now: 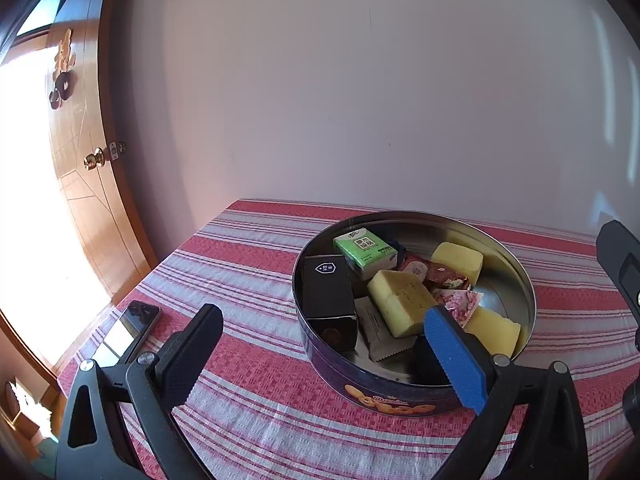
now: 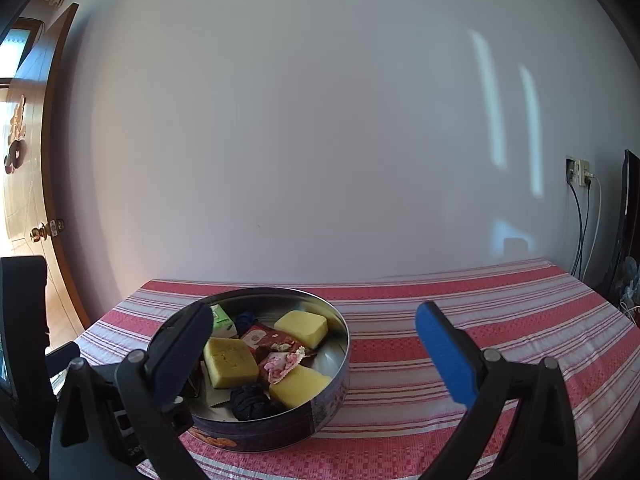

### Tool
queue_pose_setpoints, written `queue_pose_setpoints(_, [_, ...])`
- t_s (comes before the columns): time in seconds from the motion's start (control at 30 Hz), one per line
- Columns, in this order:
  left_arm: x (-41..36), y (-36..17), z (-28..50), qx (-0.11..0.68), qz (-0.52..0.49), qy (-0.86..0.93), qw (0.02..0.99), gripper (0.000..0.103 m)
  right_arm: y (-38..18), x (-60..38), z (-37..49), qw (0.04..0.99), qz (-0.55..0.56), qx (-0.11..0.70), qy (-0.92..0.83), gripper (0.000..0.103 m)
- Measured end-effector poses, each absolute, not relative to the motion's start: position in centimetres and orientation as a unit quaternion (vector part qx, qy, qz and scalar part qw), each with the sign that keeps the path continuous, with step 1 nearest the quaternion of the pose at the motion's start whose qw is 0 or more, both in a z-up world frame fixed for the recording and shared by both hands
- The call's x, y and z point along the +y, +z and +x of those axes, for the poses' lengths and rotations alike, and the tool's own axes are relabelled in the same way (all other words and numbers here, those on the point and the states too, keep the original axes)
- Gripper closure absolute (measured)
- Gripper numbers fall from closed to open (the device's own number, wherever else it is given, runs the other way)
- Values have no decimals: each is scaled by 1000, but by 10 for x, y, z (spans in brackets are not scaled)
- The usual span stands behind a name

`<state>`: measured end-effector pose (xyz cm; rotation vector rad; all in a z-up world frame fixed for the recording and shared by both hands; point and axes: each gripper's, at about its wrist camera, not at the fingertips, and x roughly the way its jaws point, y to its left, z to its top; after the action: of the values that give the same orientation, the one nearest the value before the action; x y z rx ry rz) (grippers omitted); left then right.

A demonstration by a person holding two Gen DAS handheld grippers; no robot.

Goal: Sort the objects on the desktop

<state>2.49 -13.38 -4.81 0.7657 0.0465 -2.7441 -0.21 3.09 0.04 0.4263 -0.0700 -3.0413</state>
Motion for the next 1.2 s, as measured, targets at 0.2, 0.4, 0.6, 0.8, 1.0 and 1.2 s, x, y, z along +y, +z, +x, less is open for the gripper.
queue_pose_setpoints(0.2, [-131,-51,20,16,271,-952,143,1,-2,32,-7,32,145,-25,-989,0])
queue_pose_setpoints(0.4, [-127,-54,18,16,276,-950,145,1,-4,33,-9,32,150,-25,-988,0])
queue_pose_setpoints(0.6, [-124,-56,15,17,281,-949,142,1,-5,34,-10,32,152,-24,-988,0])
queue_pose_setpoints(0.8, [-123,-57,12,17,284,-948,140,1,-6,35,-12,28,152,-25,-988,0])
queue_pose_setpoints(1.0, [-123,-57,12,22,285,-948,142,1,-7,35,-13,26,154,-25,-987,0])
queue_pose_setpoints(1.2, [-123,-60,8,21,288,-947,139,1,-9,36,-14,25,157,-25,-987,0])
